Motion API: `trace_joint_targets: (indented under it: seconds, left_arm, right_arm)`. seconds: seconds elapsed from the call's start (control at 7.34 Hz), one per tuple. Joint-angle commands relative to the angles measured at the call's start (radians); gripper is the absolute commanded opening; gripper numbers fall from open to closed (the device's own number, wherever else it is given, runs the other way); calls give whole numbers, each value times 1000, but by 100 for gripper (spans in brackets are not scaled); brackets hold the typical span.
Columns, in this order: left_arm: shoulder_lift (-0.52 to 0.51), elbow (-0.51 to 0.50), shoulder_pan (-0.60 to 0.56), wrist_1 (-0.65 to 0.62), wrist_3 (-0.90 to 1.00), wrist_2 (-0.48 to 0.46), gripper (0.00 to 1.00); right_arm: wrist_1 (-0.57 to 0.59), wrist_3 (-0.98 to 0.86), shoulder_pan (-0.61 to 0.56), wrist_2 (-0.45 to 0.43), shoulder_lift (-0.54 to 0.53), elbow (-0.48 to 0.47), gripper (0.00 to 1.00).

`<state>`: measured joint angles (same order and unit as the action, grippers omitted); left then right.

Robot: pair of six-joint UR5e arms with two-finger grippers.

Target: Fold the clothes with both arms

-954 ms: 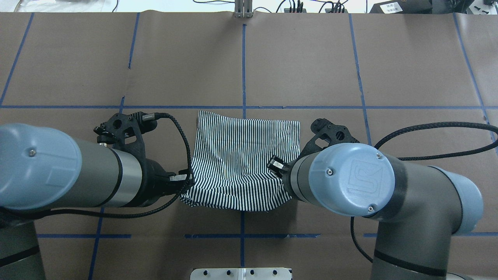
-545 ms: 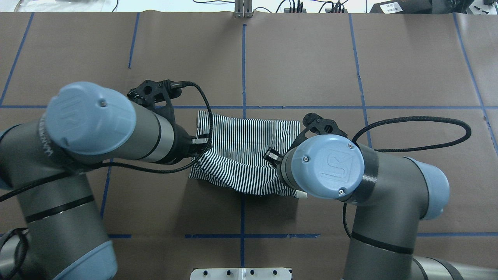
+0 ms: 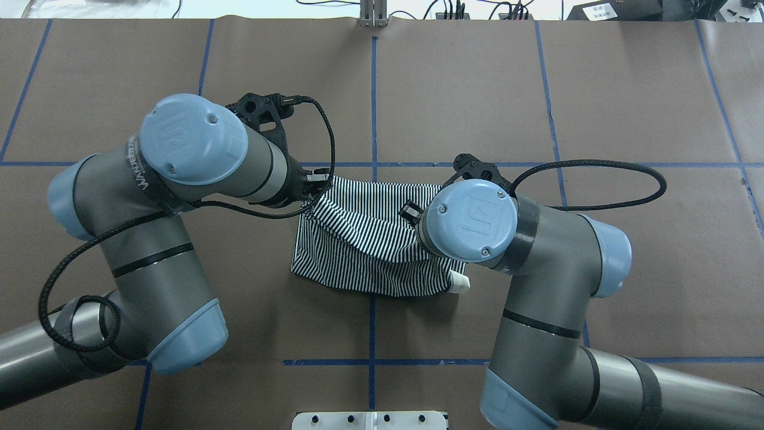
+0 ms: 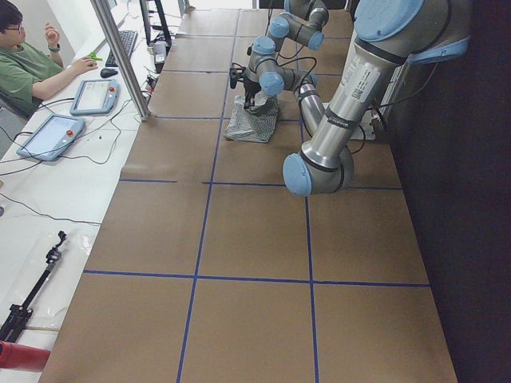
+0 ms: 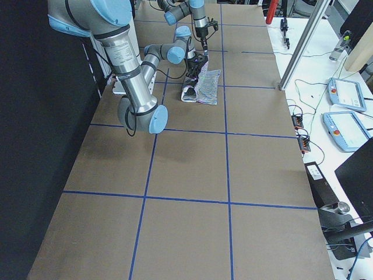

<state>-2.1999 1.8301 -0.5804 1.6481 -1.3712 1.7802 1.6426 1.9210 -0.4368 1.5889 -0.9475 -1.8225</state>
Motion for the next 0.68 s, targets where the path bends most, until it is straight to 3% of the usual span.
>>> trace_joint_targets:
  seconds: [0.0,0.55]
  left_arm:
    - [-32,-130,-4,79,6,-2,0]
    - [-34,-206,-4,150,6,-21,0]
  right_arm:
    - [-116,-23,-31,0,36,145,0]
    - [-133,-56,-65,0,41,189,0]
